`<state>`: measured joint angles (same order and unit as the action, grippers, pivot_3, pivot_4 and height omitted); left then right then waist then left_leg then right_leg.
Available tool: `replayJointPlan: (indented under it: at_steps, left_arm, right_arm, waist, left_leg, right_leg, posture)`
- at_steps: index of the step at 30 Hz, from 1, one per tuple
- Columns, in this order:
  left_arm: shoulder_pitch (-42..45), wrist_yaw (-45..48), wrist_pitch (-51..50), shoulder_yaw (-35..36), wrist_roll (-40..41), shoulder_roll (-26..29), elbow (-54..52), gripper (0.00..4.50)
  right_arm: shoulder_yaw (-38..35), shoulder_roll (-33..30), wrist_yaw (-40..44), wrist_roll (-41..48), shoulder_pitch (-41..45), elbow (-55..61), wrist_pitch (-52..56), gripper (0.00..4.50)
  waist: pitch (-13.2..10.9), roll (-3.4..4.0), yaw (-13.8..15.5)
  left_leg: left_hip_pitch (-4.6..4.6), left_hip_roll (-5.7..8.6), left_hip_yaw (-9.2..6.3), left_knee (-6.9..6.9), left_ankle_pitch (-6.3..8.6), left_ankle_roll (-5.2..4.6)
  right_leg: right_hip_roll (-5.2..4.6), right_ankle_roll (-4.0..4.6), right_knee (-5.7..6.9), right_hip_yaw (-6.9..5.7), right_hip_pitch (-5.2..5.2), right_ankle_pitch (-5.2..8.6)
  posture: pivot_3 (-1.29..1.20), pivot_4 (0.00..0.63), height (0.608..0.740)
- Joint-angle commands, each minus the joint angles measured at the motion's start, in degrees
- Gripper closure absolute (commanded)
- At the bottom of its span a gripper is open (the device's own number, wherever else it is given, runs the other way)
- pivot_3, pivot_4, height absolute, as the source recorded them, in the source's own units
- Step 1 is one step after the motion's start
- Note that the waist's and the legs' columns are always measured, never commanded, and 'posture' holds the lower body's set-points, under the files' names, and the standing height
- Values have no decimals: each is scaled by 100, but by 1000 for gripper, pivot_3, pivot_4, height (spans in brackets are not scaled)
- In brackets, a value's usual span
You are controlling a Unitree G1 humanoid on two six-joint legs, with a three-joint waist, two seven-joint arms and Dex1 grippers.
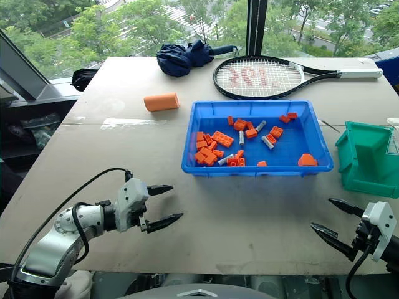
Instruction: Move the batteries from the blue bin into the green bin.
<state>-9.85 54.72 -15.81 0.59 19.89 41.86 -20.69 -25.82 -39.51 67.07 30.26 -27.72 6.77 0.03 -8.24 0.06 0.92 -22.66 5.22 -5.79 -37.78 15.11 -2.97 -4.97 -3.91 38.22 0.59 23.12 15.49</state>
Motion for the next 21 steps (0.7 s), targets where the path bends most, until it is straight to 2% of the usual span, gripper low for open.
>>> replayJointPlan:
  at_steps: [1, 21]
  left_arm:
    - [-38, 83, 55, 154, 151, 56, -116, 0]
    - [46, 322, -4, 399, 419, 170, -98, 0]
  right_arm:
    - [-156, -78, 57, 103, 1, 79, 4, 36]
    - [-197, -271, 43, 355, 32, 632, 458, 36]
  waist:
    - [0, 0, 0]
    - [0, 0, 0]
  left_leg:
    - [0, 0, 0, 0, 0, 0]
    - [0, 0, 0, 0, 0, 0]
  right_leg:
    - [0, 0, 0, 0, 0, 0]
    - [0, 0, -1, 0, 0, 0]
  posture:
    - [0, 150, 740]
    - [0, 150, 740]
